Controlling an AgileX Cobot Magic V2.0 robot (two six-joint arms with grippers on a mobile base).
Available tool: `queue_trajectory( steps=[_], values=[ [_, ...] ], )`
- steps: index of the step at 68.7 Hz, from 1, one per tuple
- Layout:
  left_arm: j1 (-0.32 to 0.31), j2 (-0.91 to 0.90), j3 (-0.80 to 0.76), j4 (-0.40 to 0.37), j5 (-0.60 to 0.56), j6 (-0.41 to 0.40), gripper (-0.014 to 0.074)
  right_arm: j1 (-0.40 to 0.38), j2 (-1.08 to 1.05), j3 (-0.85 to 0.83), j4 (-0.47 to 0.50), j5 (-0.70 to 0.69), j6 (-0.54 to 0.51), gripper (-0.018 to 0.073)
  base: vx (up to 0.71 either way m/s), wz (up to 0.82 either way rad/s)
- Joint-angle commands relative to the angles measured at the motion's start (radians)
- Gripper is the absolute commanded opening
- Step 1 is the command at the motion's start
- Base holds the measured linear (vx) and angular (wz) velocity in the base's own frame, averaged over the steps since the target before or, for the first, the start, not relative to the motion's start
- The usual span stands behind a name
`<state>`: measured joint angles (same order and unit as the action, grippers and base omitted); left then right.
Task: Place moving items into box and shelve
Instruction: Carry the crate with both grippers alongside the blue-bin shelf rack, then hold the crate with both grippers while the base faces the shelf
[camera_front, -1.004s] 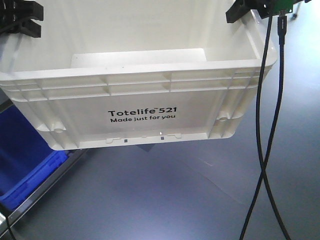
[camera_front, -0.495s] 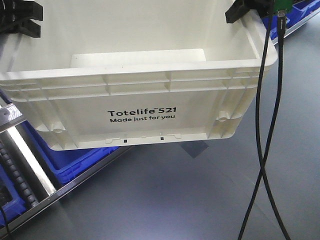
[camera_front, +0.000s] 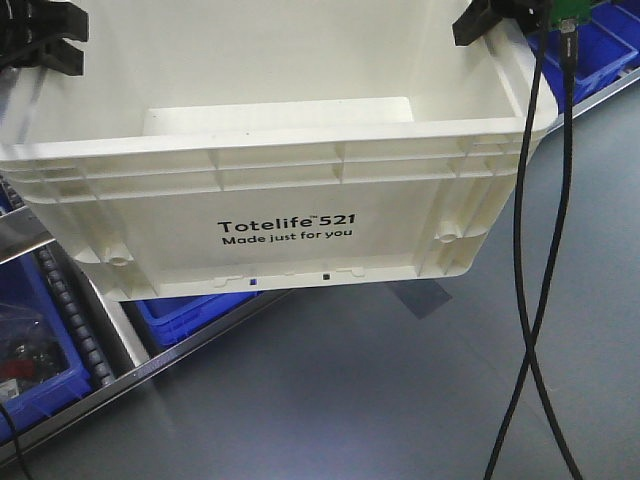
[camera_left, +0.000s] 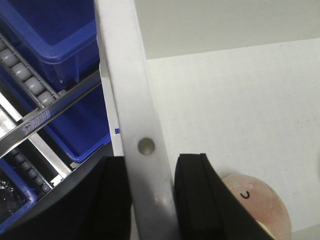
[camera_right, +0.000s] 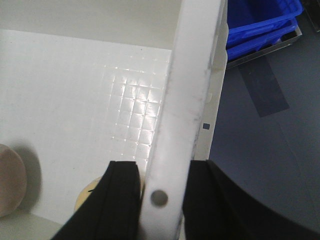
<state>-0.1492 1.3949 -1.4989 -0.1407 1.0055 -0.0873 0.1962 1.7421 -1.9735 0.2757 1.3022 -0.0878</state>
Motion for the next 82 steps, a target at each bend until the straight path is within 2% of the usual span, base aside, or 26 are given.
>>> queue_trajectory(
  steps=[1,82],
  values=[
    [-0.017,-0.049,-0.035,-0.083,-0.130,0.029,-0.0017,0.008,-0.066,-0.043,0.135,-0.019,-0.020,-0.0011,-0.06,0.25],
    [-0.017,-0.049,-0.035,-0.083,-0.130,0.029,-0.0017,0.008,-0.066,-0.043,0.135,-0.019,-0.020,-0.0011,-0.05,0.37]
  ],
)
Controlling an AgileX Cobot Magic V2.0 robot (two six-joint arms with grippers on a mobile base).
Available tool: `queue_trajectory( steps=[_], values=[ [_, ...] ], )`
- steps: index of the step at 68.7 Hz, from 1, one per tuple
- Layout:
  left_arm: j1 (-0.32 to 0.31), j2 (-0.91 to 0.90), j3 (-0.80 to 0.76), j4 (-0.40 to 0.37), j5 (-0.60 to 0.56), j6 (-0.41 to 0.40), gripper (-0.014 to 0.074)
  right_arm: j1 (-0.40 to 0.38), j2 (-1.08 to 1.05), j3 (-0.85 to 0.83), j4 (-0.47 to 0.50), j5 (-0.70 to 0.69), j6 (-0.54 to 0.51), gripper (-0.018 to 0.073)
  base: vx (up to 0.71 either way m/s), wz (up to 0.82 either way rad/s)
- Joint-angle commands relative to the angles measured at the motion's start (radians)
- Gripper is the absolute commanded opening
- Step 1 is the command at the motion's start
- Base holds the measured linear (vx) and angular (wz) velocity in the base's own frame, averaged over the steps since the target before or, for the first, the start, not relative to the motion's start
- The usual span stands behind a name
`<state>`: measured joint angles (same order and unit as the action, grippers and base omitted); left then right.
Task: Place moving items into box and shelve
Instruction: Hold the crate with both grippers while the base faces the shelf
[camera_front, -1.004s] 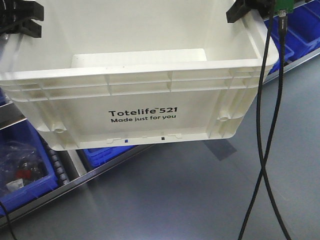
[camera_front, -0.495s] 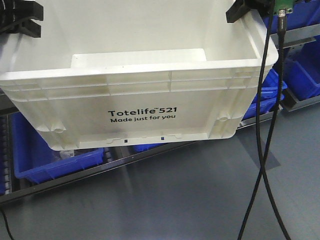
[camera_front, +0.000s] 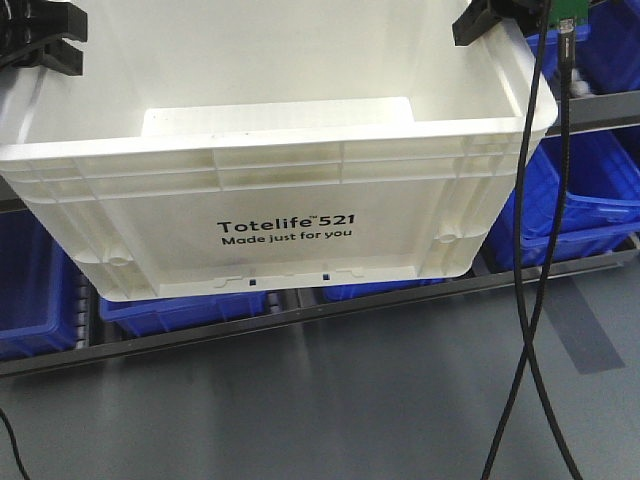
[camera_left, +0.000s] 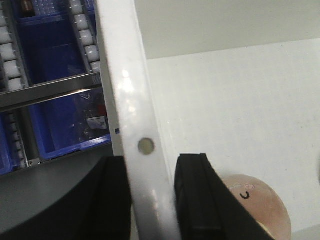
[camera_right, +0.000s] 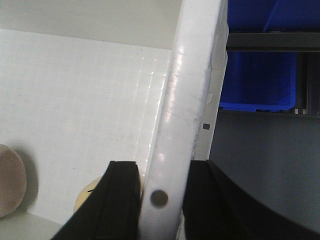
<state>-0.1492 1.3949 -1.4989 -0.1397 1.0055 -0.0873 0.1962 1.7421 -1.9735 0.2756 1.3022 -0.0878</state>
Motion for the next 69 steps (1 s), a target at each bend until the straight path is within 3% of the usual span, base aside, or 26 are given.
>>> queue_trajectory(
  steps=[1,69],
  values=[
    [-0.017,-0.049,-0.035,-0.084,-0.130,0.029,-0.0017,0.008,-0.066,-0.043,0.136,-0.019,-0.020,-0.0011,0.02,0.30],
    [-0.017,-0.049,-0.035,-0.084,-0.130,0.029,-0.0017,0.008,-0.066,-0.043,0.136,-0.019,-0.020,-0.0011,0.12,0.30]
  ],
)
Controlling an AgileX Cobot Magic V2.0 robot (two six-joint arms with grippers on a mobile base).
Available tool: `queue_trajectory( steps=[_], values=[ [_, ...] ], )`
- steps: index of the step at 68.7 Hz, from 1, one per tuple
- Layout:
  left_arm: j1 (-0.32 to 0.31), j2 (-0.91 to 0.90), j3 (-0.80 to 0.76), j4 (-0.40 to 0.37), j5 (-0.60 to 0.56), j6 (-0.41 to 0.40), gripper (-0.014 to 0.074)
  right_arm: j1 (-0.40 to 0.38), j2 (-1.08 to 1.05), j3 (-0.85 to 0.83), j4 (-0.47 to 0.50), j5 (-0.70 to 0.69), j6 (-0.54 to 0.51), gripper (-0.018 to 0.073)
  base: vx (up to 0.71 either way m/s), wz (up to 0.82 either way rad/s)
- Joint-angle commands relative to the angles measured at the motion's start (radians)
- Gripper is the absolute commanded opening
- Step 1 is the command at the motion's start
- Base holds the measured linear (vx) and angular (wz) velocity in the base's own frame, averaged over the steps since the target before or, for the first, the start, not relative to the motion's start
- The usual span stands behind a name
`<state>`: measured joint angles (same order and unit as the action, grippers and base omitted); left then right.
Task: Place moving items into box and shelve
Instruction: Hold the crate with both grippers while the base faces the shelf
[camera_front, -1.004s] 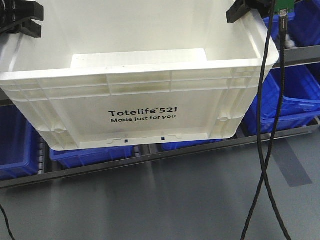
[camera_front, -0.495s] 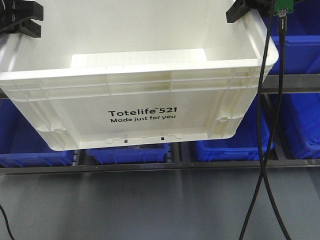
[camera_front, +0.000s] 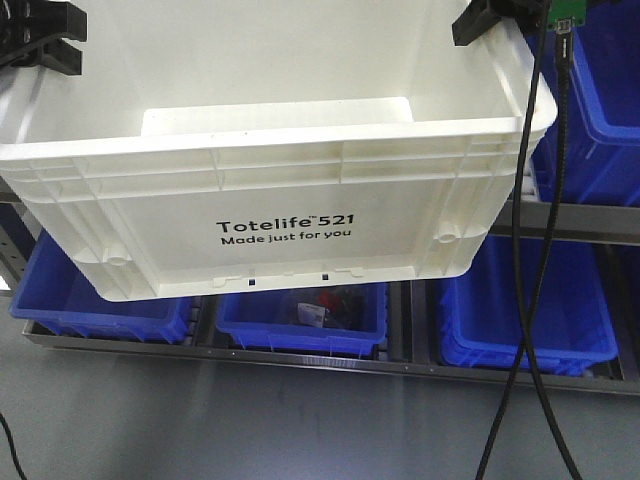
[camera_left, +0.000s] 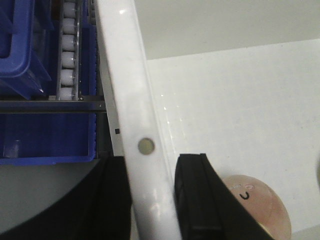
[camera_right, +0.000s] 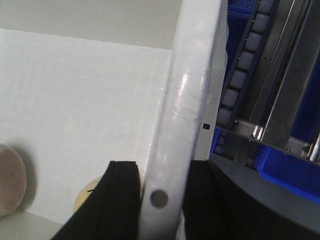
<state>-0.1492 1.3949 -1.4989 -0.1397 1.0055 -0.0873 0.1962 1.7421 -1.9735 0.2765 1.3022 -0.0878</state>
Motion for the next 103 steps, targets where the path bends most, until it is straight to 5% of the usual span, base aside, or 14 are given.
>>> queue_trajectory(
  steps=[1,103],
  values=[
    [-0.017,-0.049,-0.035,-0.084,-0.130,0.029,-0.0017,0.008,-0.066,-0.043,0.136,-0.019,-0.020,-0.0011,0.20,0.13],
    [-0.017,-0.049,-0.034,-0.084,-0.130,0.029,-0.0017,0.008,-0.066,-0.043,0.135,-0.019,-0.020,-0.0011,0.08,-0.06]
  ],
)
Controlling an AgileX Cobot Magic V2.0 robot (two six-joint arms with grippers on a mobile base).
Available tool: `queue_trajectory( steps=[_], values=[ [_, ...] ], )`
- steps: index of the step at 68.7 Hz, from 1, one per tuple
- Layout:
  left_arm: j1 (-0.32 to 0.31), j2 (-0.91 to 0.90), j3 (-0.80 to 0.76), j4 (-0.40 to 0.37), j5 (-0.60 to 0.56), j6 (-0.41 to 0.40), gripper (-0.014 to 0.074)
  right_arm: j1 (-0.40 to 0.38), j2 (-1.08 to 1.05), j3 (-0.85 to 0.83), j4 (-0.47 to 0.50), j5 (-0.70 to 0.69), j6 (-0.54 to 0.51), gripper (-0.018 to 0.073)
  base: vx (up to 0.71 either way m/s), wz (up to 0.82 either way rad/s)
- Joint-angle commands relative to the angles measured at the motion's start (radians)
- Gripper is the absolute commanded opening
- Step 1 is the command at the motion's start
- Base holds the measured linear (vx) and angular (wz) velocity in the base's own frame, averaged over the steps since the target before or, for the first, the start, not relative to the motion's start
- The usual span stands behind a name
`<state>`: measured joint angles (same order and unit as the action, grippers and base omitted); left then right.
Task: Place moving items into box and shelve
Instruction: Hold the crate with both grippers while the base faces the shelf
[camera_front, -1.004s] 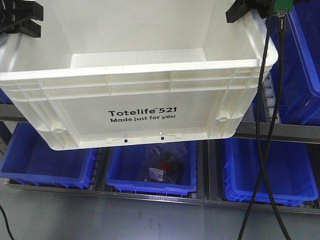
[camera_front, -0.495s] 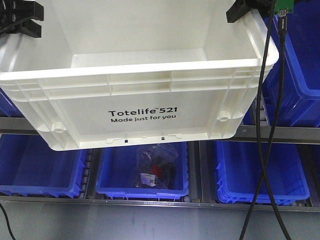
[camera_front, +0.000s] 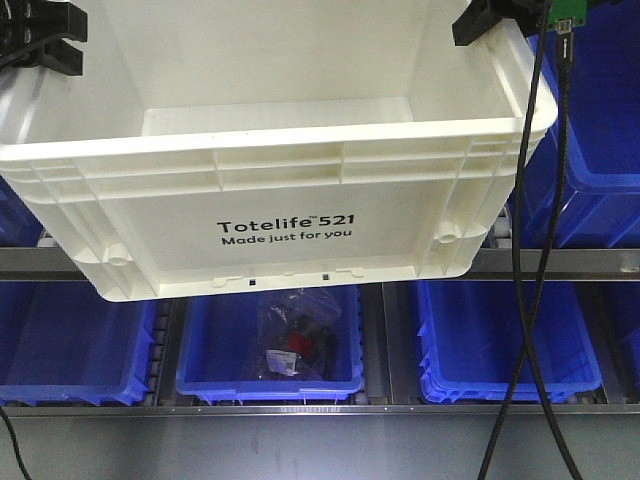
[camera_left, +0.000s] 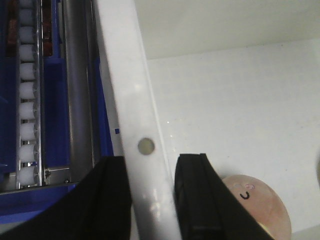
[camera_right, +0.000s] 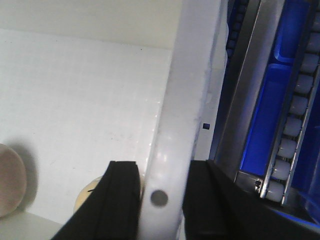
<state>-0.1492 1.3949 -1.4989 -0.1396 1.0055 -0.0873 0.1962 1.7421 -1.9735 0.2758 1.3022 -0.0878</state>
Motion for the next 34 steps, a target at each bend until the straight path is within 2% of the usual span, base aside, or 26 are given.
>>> queue_trajectory(
  steps=[1,34],
  values=[
    [-0.017,-0.049,-0.034,-0.084,-0.130,0.029,-0.0017,0.008,-0.066,-0.043,0.136,-0.019,-0.020,-0.0011,0.01,-0.11],
    [-0.017,-0.049,-0.034,-0.084,-0.130,0.029,-0.0017,0.008,-0.066,-0.043,0.136,-0.019,-0.020,-0.0011,0.01,-0.05]
  ],
)
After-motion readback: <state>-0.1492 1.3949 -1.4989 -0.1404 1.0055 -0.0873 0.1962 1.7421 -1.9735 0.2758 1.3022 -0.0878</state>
